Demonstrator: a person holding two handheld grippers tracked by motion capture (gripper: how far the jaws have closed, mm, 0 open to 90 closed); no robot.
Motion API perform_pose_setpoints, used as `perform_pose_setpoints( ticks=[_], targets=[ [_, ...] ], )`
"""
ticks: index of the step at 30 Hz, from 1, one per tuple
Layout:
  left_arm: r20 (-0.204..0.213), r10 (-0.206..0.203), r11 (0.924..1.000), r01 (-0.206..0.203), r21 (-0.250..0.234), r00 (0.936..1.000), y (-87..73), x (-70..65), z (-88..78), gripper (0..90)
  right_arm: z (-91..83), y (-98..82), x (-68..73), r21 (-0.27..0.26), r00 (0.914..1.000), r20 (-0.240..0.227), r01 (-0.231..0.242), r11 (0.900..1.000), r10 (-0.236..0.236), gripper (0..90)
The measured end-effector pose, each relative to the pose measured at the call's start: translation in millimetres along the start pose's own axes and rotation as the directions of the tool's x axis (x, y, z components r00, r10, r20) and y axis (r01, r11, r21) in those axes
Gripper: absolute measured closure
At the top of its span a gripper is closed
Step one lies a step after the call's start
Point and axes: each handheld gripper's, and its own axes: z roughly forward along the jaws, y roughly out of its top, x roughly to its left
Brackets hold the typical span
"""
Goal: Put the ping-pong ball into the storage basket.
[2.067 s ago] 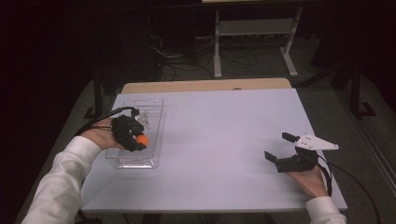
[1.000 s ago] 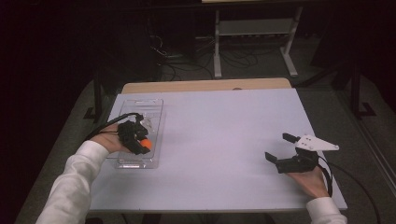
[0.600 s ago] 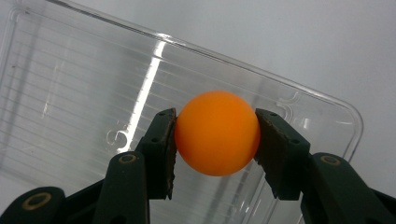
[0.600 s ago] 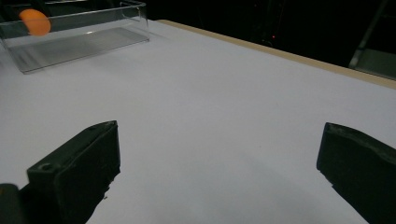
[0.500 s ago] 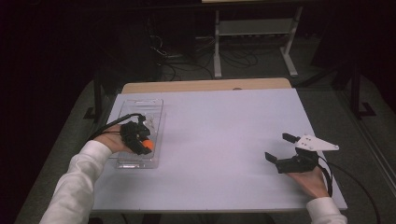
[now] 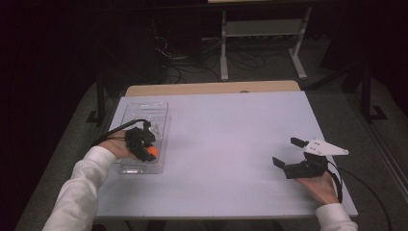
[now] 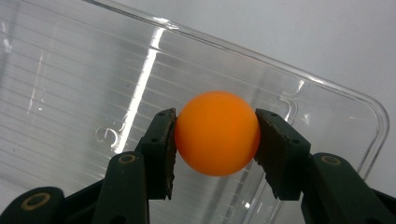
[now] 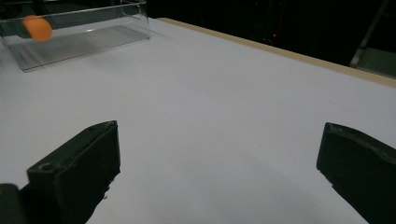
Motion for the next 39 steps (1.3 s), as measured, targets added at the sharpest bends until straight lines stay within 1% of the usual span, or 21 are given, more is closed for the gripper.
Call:
perform_pose_setpoints(
  ticks=[2, 3, 4, 9, 11, 12, 14, 16, 17, 18, 19, 22, 24, 25, 26, 27, 31, 32, 33, 35, 39],
  targets=[
    [0.001, -0.004, 1.0000, 0.004, -0.005, 1.0000, -0.4, 0.2, -1.1, 50.2, 0.2, -0.1, 0.0, 0.002, 1.0000, 0.000, 0.000, 1.000, 0.000, 0.0],
    [0.000, -0.006, 1.0000, 0.006, -0.007, 1.0000, -0.4, 0.5, -1.8, 48.3, 0.4, -0.1, 0.2, 0.003, 1.0000, -0.001, 0.000, 1.000, 0.000, 0.0],
    [-0.007, -0.015, 0.9998, 0.015, -0.010, 0.9999, -0.8, 0.9, -2.8, 47.7, 0.3, -0.2, 0.3, 0.005, 1.0000, -0.001, 0.000, 1.000, 0.000, 0.0],
    [-0.014, -0.026, 0.9996, 0.026, -0.015, 0.9996, -1.9, 1.9, -4.4, 43.6, 0.3, 0.0, 0.4, 0.004, 1.0000, 0.000, 0.000, 1.000, 0.000, 0.0],
    [-0.016, -0.037, 0.9991, 0.037, -0.018, 0.9992, -2.5, 2.6, -5.7, 41.8, 0.3, -0.1, 0.3, 0.004, 1.0000, 0.000, 0.000, 1.000, 0.000, 0.0],
    [-0.035, -0.059, 0.9981, 0.058, -0.022, 0.9977, -2.9, 3.3, -7.3, 37.8, 0.4, -0.1, 0.4, 0.006, 1.0000, 0.000, 0.001, 1.000, -0.001, 0.0],
    [-0.037, -0.063, 0.9978, 0.062, -0.025, 0.9973, -3.3, 3.9, -8.4, 35.8, 0.5, -0.1, 0.5, 0.006, 1.0000, -0.001, 0.000, 1.000, 0.000, 0.0],
    [-0.038, -0.076, 0.9961, 0.074, -0.047, 0.9964, -4.4, 5.0, -12.6, 35.4, 0.3, -0.2, 0.5, 0.010, 1.0000, 0.000, 0.000, 1.000, 0.000, 0.0],
    [-0.038, -0.076, 0.9961, 0.074, -0.047, 0.9964, -4.4, 5.0, -12.6, 33.2, 0.3, -0.2, 0.5, 0.010, 1.0000, 0.000, 0.000, 1.000, 0.000, 0.0],
    [-0.043, -0.081, 0.9956, 0.079, -0.051, 0.9958, -4.6, 4.9, -13.9, 33.2, 0.2, -0.1, 0.6, 0.009, 1.0000, 0.001, -0.001, 1.000, 0.001, 0.0],
    [-0.050, -0.085, 0.9949, 0.082, -0.059, 0.9952, -5.0, 5.0, -14.9, 29.2, 0.2, -0.1, 0.6, 0.008, 1.0000, 0.001, 0.001, 1.000, -0.001, 0.0],
    [-0.055, -0.098, 0.9924, 0.093, -0.080, 0.9937, -6.7, 5.4, -19.0, 27.0, 0.3, -0.1, 0.6, 0.009, 1.0000, 0.000, 0.002, 1.000, -0.002, 0.0],
    [-0.062, -0.104, 0.9911, 0.099, -0.090, 0.9926, -8.0, 5.4, -21.5, 21.9, 0.4, 0.0, 0.7, 0.008, 1.0000, 0.000, 0.003, 1.000, -0.003, 0.0],
    [-0.063, -0.107, 0.9905, 0.100, -0.094, 0.9923, -8.6, 5.7, -22.7, 21.9, 0.3, 0.0, 0.7, 0.007, 1.0000, 0.000, 0.002, 1.000, -0.002, 0.0],
    [-0.067, -0.124, 0.9876, 0.117, -0.105, 0.9900, -10.0, 5.6, -25.2, 17.6, 0.2, 0.0, 0.7, 0.007, 1.0000, 0.001, 0.003, 1.000, -0.003, 0.0],
    [-0.067, -0.124, 0.9876, 0.117, -0.105, 0.9900, -10.0, 5.6, -25.2, 16.1, 0.2, 0.0, 0.7, 0.007, 1.0000, 0.001, 0.003, 1.000, -0.003, 0.0],
    [-0.065, -0.137, 0.9838, 0.128, -0.126, 0.9885, -12.6, 6.5, -29.8, 13.3, 0.2, 0.0, 0.9, 0.009, 1.0000, 0.002, 0.004, 1.000, -0.004, 0.0],
    [-0.068, -0.140, 0.9830, 0.131, -0.129, 0.9878, -12.8, 6.3, -30.8, 11.5, 0.2, 0.0, 0.9, 0.009, 1.0000, 0.002, 0.004, 1.000, -0.004, 0.0],
    [-0.075, -0.153, 0.9798, 0.142, -0.141, 0.9853, -12.9, 5.7, -32.3, 5.6, 0.1, 0.0, 0.7, 0.009, 1.0000, 0.002, 0.006, 1.000, -0.006, 0.0],
    [-0.080, -0.154, 0.9790, 0.141, -0.147, 0.9848, -12.9, 5.4, -33.2, 1.4, 0.0, 0.0, 0.7, 0.010, 1.0000, 0.002, 0.005, 1.000, -0.005, 0.0],
    [-0.089, -0.158, 0.9743, 0.140, -0.176, 0.9834, -13.0, 2.5, -37.1, 0.0, -0.4, 0.0, 0.7, 0.011, 1.0000, 0.004, 0.001, 1.000, -0.001, 0.0]
  ],
)
